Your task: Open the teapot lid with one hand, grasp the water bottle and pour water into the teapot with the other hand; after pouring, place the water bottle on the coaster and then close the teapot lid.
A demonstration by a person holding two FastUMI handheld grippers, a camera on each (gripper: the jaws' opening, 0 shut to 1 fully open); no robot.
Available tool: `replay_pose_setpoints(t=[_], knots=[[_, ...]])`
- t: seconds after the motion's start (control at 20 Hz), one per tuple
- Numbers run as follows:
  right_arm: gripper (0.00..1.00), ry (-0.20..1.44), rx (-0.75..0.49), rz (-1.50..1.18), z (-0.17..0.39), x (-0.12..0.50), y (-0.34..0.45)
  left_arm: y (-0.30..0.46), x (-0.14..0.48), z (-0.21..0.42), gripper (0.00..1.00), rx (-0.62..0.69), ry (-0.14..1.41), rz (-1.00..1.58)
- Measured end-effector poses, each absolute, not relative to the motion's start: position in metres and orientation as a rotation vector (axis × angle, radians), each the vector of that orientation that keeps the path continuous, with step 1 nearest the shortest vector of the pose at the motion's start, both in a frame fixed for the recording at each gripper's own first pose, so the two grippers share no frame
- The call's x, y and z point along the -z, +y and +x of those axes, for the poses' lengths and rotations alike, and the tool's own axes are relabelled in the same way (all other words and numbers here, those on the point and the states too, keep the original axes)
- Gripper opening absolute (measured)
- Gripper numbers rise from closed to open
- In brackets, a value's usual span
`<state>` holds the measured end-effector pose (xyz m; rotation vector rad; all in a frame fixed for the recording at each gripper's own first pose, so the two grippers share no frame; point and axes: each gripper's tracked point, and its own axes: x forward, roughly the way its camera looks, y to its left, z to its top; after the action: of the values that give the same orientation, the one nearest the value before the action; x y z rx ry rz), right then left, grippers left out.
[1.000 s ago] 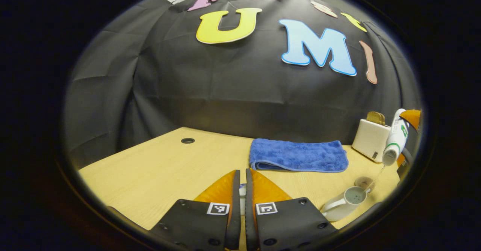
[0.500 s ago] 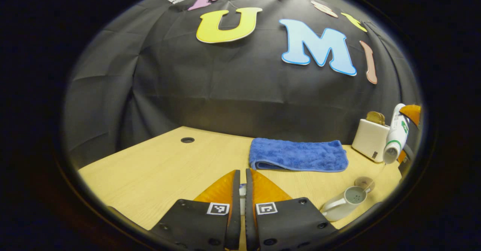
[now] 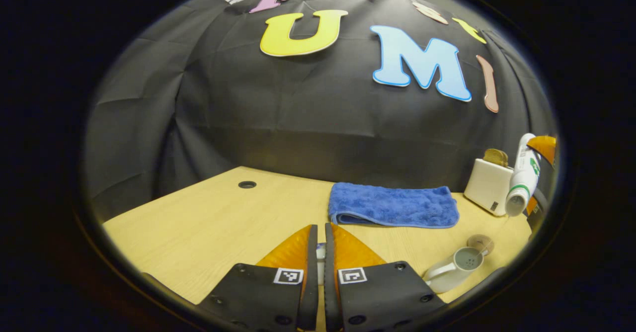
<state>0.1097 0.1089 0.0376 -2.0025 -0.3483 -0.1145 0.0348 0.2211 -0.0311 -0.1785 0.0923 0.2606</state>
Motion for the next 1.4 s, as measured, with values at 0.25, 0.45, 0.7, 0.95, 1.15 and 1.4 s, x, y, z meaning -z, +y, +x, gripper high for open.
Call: replay_pose_setpoints(t=[0.25,0.45,0.7,0.95,1.15,1.4], knots=[[0.8,-0.362,0.109,-2.019,0.109,-0.04,0.113,0.221,0.031,0.035,0.15,-0.259,0.093,-0.181],[0.8,-0.37,0.103,-2.034,0.109,-0.04,0.117,0.22,0.032,0.035,0.16,-0.258,0.094,-0.182],[0.8,-0.379,0.096,-2.055,0.111,-0.042,0.121,0.22,0.031,0.035,0.16,-0.254,0.095,-0.183],[0.8,-0.39,0.094,-2.07,0.112,-0.041,0.125,0.22,0.032,0.035,0.12,-0.253,0.095,-0.185],[0.8,-0.391,0.094,-2.07,0.111,-0.04,0.126,0.221,0.032,0.035,0.12,-0.254,0.097,-0.184],[0.8,-0.327,0.076,-1.979,0.115,-0.027,0.115,0.22,0.033,0.035,0.08,-0.252,0.098,-0.187]])
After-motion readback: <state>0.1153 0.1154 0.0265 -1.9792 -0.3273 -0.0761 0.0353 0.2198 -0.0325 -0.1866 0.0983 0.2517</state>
